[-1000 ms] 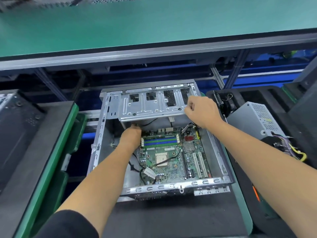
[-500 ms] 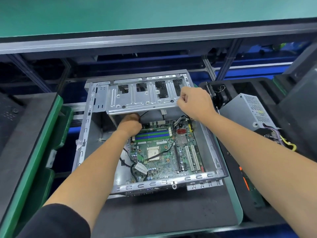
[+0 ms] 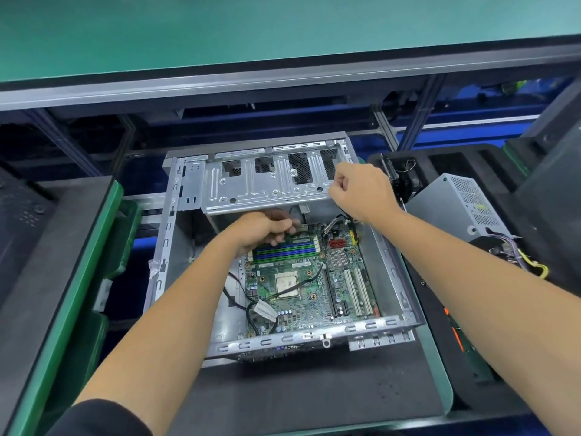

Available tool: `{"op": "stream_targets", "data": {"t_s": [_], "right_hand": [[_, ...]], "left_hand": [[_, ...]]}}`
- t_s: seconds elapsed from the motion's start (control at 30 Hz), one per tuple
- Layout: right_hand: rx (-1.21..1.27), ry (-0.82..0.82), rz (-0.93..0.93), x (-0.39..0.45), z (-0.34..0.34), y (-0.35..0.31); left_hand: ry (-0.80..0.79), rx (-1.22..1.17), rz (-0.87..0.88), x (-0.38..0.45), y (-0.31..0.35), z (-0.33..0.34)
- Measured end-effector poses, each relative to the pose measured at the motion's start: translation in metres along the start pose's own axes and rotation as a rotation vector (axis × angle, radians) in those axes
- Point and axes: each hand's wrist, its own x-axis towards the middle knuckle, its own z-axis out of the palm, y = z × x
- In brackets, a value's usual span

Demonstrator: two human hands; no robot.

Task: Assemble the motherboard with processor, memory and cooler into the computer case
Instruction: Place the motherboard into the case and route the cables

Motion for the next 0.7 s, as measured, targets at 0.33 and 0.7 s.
{"op": "stream_targets", "data": {"t_s": [0.33,0.7], "right_hand": [[-0.014,0.022,-0.018,0.000,0.001,0.001],[0.001,0.017,-0.013,0.000,0.000,0.002]], "left_hand": [[-0.561,-0.365,0.175,-0.021,0.015,0.021],[-0.352,-0.053,-0.054,-0.025,0.011,0.004]]}}
